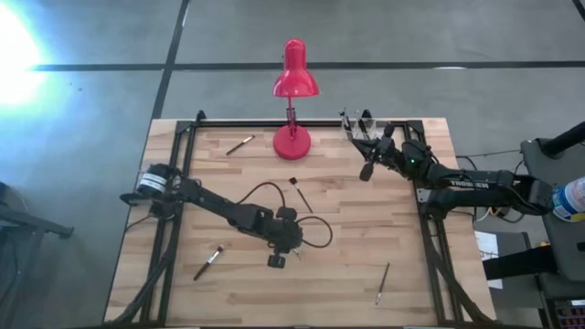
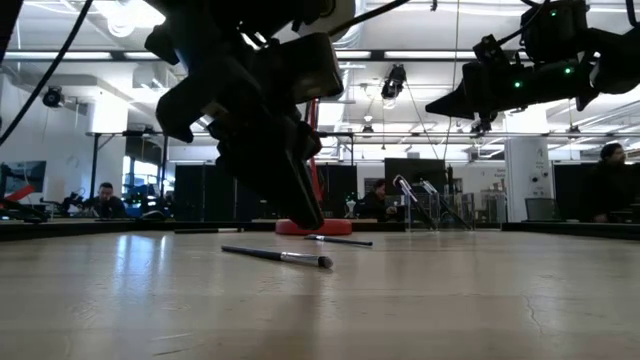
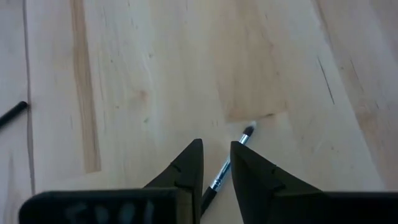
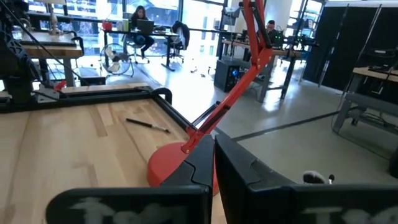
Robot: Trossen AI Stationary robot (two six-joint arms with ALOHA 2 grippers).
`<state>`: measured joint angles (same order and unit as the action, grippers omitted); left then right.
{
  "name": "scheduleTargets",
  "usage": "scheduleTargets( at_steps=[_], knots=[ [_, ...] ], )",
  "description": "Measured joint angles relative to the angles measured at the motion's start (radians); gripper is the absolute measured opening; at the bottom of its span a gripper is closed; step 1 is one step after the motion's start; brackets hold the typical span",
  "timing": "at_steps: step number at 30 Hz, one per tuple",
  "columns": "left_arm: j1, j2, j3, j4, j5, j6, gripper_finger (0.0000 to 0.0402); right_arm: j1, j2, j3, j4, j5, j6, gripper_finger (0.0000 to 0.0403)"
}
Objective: Sort items
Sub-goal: Put the black foundation brush into the transparent organizer
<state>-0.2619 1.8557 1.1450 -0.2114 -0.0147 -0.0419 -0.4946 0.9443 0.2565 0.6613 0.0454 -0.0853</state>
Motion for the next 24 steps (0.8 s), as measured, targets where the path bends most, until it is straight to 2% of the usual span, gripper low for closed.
scheduleTargets(
  at_steps=[24],
  knots=[
    [-0.023,0.098,0.055,0.009,0.042,0.004,0.0075,0.004,0.000,0.001,0.000,-0.001,0.007,0.0009]
  ],
)
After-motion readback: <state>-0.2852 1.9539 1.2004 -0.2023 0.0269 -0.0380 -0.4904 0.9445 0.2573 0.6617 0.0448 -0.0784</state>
